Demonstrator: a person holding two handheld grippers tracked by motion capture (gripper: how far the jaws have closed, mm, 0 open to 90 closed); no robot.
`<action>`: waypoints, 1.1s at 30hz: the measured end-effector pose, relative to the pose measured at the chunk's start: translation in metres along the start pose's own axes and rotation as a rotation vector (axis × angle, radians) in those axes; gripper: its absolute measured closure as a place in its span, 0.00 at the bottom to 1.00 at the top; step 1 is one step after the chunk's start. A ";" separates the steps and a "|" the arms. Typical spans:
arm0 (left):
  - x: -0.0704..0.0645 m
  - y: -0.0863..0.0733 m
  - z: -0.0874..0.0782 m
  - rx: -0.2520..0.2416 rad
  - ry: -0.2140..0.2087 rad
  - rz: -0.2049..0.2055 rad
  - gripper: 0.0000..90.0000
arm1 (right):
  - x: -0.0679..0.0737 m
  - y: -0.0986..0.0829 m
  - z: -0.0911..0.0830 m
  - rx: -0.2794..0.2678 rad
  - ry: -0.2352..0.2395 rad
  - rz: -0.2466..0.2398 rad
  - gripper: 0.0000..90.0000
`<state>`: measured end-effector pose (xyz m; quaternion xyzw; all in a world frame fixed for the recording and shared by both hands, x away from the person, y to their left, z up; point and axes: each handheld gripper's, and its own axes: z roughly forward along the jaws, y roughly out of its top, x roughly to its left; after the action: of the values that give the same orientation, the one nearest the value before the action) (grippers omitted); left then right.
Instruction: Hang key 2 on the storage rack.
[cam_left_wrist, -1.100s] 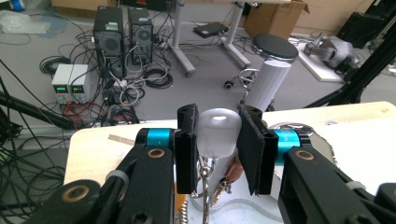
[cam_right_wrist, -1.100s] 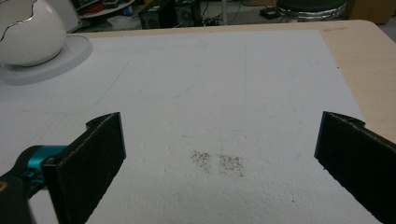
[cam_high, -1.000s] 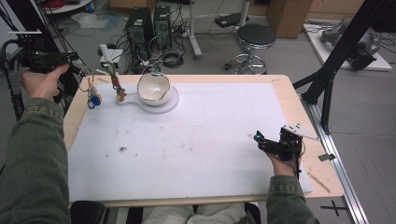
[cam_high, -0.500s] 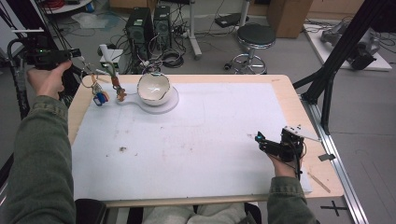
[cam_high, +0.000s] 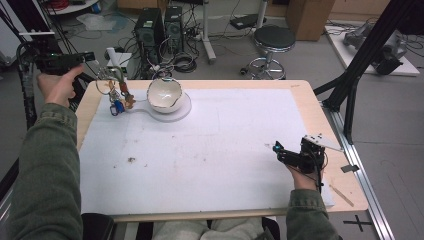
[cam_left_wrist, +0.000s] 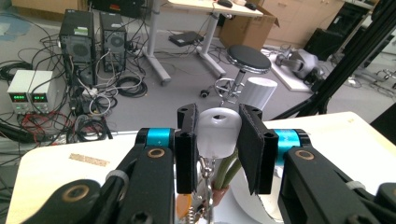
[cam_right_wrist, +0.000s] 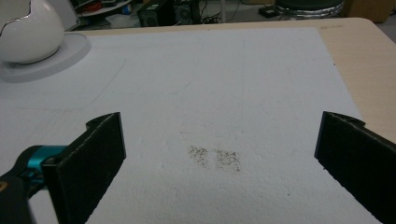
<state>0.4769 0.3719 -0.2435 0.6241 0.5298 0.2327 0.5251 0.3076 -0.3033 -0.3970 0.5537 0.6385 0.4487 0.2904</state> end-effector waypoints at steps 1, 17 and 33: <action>-0.001 0.000 0.000 -0.002 -0.004 -0.002 0.77 | 0.000 0.000 0.000 0.002 0.001 0.000 0.01; -0.011 -0.006 0.012 0.105 -0.062 0.032 0.76 | 0.001 0.001 0.000 -0.004 0.011 0.005 0.01; -0.010 -0.010 0.013 0.071 -0.068 -0.082 0.39 | -0.001 0.001 0.000 -0.001 0.013 0.015 0.01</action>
<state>0.4806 0.3559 -0.2544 0.6276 0.5447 0.1708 0.5294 0.3083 -0.3040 -0.3966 0.5554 0.6359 0.4547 0.2835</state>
